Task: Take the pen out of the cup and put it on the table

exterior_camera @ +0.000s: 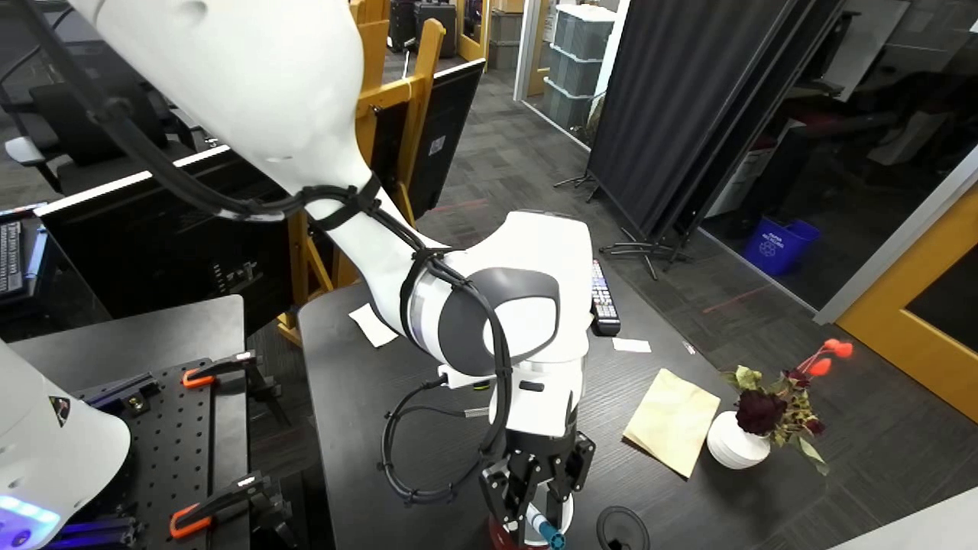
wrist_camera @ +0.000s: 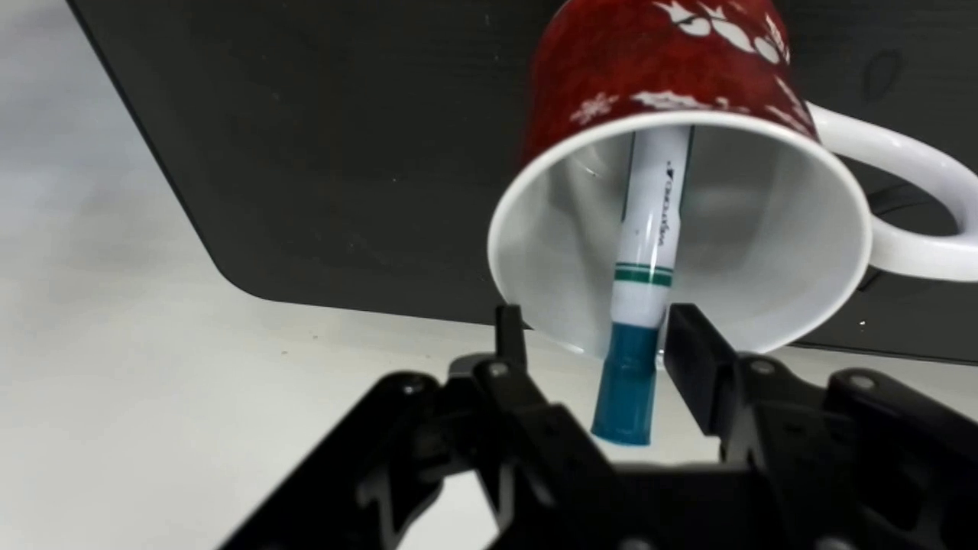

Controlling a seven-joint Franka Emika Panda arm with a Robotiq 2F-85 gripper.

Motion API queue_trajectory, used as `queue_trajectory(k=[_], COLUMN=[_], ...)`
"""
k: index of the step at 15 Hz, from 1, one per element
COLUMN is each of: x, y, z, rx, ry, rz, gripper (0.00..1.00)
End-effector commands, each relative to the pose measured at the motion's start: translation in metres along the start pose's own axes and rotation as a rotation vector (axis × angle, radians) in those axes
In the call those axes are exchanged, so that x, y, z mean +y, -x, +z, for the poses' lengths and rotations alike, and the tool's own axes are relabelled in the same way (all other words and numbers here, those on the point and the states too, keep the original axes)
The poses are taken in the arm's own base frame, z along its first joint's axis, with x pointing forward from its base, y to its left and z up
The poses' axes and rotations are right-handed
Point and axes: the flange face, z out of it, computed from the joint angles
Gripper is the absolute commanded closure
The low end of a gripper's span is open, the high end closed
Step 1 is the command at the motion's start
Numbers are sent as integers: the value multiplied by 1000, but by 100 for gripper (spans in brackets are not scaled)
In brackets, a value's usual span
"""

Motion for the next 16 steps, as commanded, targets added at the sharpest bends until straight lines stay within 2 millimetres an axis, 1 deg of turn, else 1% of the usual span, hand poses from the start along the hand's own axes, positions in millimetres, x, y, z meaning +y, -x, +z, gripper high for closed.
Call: queue_trajectory(k=[1, 3, 5, 6, 7, 8, 9, 10, 12, 16], x=[-9, -10, -12, -13, -14, -16, -16, -17, -18, -11], y=[-1, 0, 1, 0, 0, 0, 0, 2, 5, 3], z=[0, 0, -1, -2, -4, -5, -6, -6, -9, -23], rx=[4, 8, 11, 14, 16, 19, 21, 23, 27, 47], ry=[-12, -13, -14, -16, -17, -21, -23, -23, -26, -40], rz=[1, -1, -2, -2, -3, -3, -5, -8, -13, -16], gripper=[50, 52, 79, 85, 95, 99, 99, 95, 95, 95])
